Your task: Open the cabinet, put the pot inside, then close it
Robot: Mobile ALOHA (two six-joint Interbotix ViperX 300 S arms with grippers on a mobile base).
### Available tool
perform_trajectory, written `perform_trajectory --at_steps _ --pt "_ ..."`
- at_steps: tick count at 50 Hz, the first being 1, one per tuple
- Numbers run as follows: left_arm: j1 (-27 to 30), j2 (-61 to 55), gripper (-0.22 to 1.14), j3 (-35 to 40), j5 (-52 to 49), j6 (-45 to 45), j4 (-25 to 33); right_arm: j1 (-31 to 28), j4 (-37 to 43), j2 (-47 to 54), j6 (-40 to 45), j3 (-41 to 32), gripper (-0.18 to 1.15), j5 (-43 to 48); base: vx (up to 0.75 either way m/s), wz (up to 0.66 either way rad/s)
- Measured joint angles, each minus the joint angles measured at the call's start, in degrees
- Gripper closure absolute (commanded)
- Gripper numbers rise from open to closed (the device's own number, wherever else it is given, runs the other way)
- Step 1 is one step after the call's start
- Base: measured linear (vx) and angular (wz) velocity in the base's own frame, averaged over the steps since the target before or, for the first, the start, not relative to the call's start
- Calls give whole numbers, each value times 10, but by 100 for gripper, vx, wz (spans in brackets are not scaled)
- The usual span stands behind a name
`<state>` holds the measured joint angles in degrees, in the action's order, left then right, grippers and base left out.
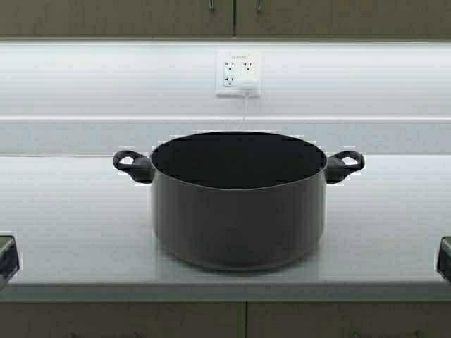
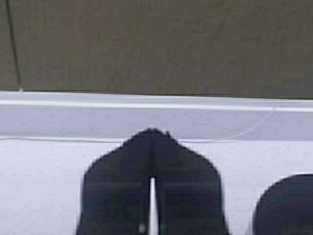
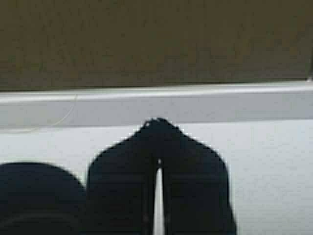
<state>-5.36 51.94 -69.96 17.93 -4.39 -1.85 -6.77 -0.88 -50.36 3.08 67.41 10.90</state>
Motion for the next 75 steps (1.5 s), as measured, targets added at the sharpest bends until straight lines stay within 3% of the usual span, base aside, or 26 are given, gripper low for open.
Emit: perform_trajectory --at_steps 2,4,7,10,19,38,47,58,63,67,75 --pt "-19 6 -12 0 -1 0 -6 -28 -4 7 -4 -6 -16 -17 5 0" --pt "-39 13 -20 0 -4 -4 -11 -49 -4 11 -2 -13 -13 -31 4 1" --pt "-69 23 -14 1 -11 -10 -15 -91 -4 11 3 -26 -4 -39 3 1" --pt "-107 28 -6 8 -25 -12 -16 -139 -6 10 0 -41 -3 -36 2 2" --pt "-200 -12 -9 49 -33 -10 -17 -227 -6 62 0 -105 -5 9 0 1" --pt "-312 -256 -9 173 96 42 0 -312 11 287 -57 -255 -5 76 0 0" --pt "-347 -342 -9 208 179 143 107 -314 130 338 -128 -288 -5 98 0 0" --pt "-388 -423 -9 247 300 252 293 -345 367 376 -382 -301 -5 260 0 0" --pt "-388 -463 -9 274 314 256 317 -367 478 408 -485 -330 -5 293 0 0" --pt "-388 -494 -9 299 323 256 322 -372 543 437 -510 -353 -5 302 0 0" --pt "-386 -552 -9 352 354 255 330 -366 567 483 -512 -386 -5 345 0 0"
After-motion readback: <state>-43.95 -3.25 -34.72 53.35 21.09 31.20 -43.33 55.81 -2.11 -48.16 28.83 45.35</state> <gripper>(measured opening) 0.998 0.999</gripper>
